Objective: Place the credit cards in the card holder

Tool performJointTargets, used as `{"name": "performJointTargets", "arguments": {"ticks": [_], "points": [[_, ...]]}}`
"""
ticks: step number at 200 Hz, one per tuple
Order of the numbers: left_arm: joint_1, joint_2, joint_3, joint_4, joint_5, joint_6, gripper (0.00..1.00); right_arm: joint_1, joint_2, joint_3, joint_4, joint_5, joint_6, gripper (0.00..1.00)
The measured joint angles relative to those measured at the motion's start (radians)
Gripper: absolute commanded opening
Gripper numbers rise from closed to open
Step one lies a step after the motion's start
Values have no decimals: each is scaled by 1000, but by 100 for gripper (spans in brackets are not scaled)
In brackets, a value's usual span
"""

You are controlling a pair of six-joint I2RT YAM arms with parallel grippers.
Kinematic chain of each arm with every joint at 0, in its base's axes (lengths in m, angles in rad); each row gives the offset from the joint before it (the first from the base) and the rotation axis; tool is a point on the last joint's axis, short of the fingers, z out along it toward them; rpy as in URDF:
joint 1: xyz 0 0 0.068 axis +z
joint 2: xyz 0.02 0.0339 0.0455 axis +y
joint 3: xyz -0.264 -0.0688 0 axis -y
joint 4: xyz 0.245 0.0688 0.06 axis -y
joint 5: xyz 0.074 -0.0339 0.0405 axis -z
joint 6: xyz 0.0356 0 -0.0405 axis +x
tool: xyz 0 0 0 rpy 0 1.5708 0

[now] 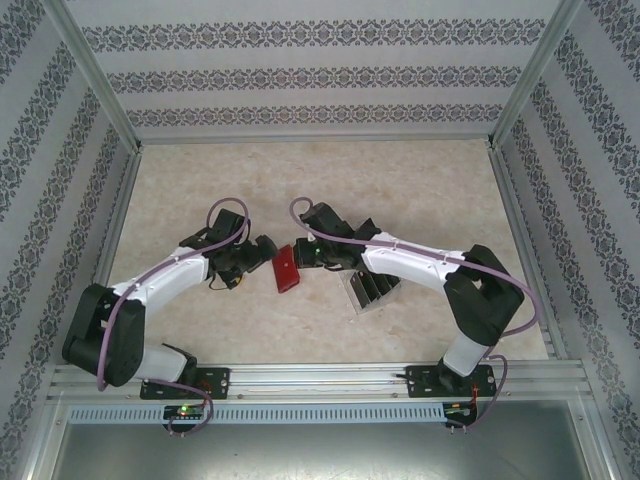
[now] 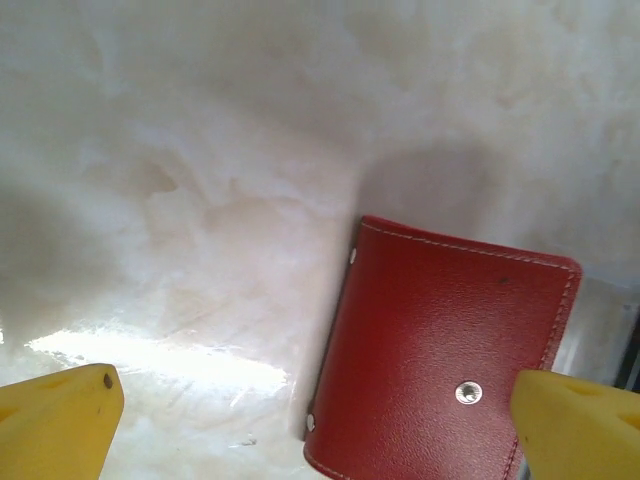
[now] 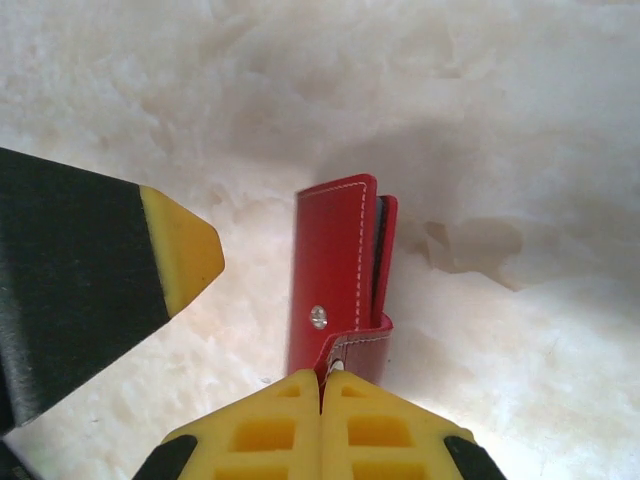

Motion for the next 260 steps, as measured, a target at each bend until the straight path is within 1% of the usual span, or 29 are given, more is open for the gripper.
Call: {"name": "performJointTargets", "arguments": {"ticks": [38,71,114,115,121,125,142,150,156,163,166,178,202,260], "points": [[0,-10,6,19,13,0,100,0,-47,0,10,-10,2,0],[0,23,23,45,37,1,100,0,-48,0,11,-10,4,0],[0,34,18,50,36,0,100,-5,-48,-1,9,-4,3,0],[0,34,17,50,35,0,100,-5,-48,-1,9,-4,3,1],[0,32,13,50,33,0,100,-8,-48,-1,6,-1,2,13],[0,31,11,49,31,0,100,-8,-48,-1,4,2,0,17],[0,22,-2,48,22,0,100,-8,-40,-1,-5,7,-12,23],[-1,19,-8,48,18,-3,100,-8,-31,-1,-10,10,-21,24],[-1,18,-14,48,16,-4,100,-8,-19,-1,-13,10,-23,22],[-1,18,-18,48,14,-6,100,-7,-5,1,-18,10,-29,17],[-1,19,-19,48,14,-7,100,-7,2,2,-21,10,-29,12],[-1,23,-20,48,14,-8,100,-7,30,6,-33,13,-47,0],[-1,32,-31,52,14,-8,100,-5,63,8,-56,31,-56,0],[-1,46,-53,51,15,-6,100,-25,40,-19,-79,95,-53,0]]}}
